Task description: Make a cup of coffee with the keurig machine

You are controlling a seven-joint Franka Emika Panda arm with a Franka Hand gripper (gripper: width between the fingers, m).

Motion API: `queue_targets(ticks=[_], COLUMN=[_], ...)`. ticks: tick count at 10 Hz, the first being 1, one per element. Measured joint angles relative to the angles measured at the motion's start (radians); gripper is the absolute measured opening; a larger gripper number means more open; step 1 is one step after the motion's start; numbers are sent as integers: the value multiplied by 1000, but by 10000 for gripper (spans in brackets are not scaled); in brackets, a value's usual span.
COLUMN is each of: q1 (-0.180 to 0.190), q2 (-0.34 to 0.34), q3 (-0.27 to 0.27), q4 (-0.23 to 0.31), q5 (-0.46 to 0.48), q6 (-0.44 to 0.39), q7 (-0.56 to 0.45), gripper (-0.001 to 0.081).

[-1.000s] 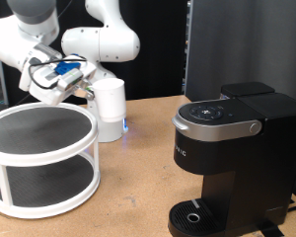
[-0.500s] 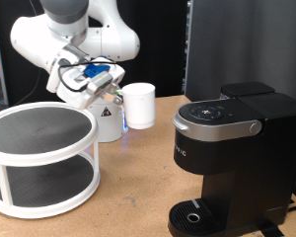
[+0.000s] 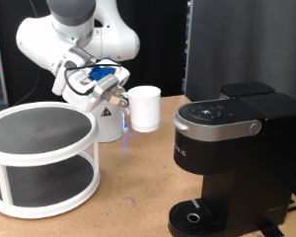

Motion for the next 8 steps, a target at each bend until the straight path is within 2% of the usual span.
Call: queue_targets(ticks=[2,8], q1=[1,1], q2=[26,179], q3=[0,6], q4=[-2,26], q5=[23,128], q6=[-1,26], q7=[-47,-209], gripper=[66,64])
